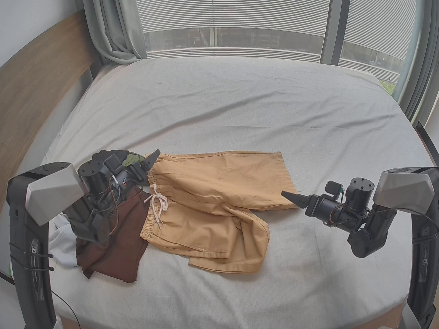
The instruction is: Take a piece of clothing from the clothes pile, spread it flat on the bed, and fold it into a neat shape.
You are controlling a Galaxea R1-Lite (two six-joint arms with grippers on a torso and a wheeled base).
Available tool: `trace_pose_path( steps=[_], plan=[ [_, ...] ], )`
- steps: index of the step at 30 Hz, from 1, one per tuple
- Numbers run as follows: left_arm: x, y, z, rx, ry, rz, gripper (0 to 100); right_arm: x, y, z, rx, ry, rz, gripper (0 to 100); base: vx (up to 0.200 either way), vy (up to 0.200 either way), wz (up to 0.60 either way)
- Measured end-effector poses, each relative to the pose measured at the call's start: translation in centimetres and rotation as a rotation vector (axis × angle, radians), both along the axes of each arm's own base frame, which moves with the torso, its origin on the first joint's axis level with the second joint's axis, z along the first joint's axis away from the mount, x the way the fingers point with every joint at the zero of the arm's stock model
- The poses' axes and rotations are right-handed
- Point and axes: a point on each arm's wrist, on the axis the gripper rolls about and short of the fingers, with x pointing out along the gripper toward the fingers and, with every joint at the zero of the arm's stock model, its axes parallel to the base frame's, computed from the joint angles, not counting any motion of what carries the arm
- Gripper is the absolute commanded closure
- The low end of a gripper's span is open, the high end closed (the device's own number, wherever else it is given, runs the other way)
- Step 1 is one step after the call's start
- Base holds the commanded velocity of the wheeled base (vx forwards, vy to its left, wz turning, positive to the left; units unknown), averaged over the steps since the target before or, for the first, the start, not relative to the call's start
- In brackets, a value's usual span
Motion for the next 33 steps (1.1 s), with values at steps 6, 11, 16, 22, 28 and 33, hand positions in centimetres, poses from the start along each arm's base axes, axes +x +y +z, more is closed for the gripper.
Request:
trace_pose_path(
  steps=[6, 11, 16, 22, 28, 33],
  plan=[
    [-4.7, 1.0, -0.5, 0.051, 0.112, -0.092, 0, -2.2, 0.5, -1.2, -0.100, 0.007, 0.047, 0, 0.000, 0.000, 0.00],
    [-6.9, 2.2, 0.1, 0.180, 0.082, -0.113, 0, -4.1, 0.8, -2.9, -0.196, 0.028, 0.103, 0, 0.000, 0.000, 0.00],
    [-7.4, 2.5, 0.1, 0.233, 0.064, -0.117, 0, -5.1, 1.7, -4.8, -0.227, 0.079, 0.153, 0, 0.000, 0.000, 0.00],
    [-7.3, 2.5, 0.1, 0.238, 0.063, -0.119, 0, -5.5, 3.0, -6.1, -0.231, 0.110, 0.198, 0, 0.000, 0.000, 0.00],
    [-7.3, 2.5, 0.0, 0.237, 0.064, -0.119, 0, -5.6, 3.8, -6.9, -0.232, 0.122, 0.220, 0, 0.000, 0.000, 0.00],
    [-7.3, 2.5, 0.0, 0.237, 0.064, -0.119, 0, -5.9, 4.2, -7.3, -0.233, 0.133, 0.240, 0, 0.000, 0.000, 0.00]
  ],
)
